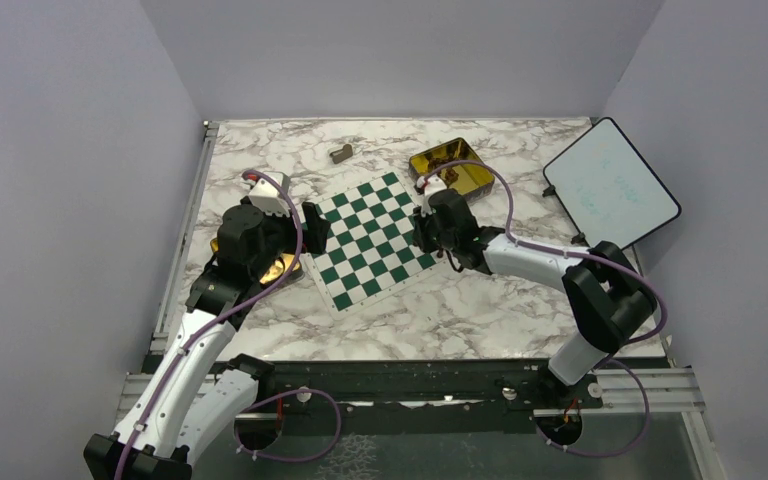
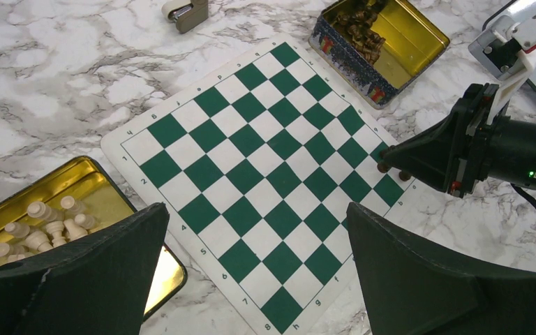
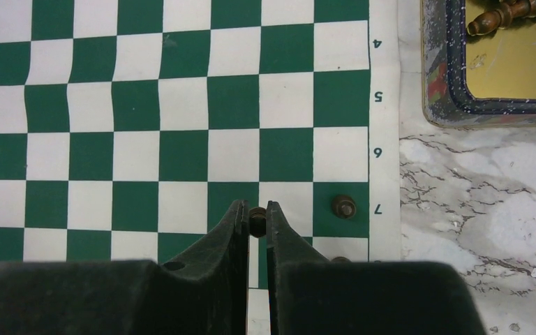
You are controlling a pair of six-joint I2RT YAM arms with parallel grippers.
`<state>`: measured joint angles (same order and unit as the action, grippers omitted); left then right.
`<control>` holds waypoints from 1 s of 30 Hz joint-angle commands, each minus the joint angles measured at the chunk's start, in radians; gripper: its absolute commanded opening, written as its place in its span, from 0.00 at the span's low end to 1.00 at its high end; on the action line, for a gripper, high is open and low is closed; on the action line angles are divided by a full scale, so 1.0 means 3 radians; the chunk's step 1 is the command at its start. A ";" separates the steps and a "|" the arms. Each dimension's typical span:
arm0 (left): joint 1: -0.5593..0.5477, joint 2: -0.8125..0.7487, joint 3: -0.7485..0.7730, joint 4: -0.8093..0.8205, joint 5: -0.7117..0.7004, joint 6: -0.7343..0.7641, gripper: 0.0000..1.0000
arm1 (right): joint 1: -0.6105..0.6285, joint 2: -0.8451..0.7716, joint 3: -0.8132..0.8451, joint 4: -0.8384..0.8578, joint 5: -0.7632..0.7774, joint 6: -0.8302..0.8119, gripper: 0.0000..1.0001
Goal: Set up the chess pieces on the board
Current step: Place the chess piece on the chessboard.
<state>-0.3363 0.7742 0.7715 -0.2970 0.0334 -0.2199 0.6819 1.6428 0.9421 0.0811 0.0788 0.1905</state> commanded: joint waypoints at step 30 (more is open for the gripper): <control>-0.0019 -0.0089 -0.0025 0.0039 0.0052 0.0002 0.99 | 0.0176 0.0367 -0.0238 0.0644 0.0555 -0.0254 0.13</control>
<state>-0.3363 0.7601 0.7715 -0.2970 0.0338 -0.2203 0.7219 1.7222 0.8757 0.2352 0.1909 0.1310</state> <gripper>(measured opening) 0.990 0.145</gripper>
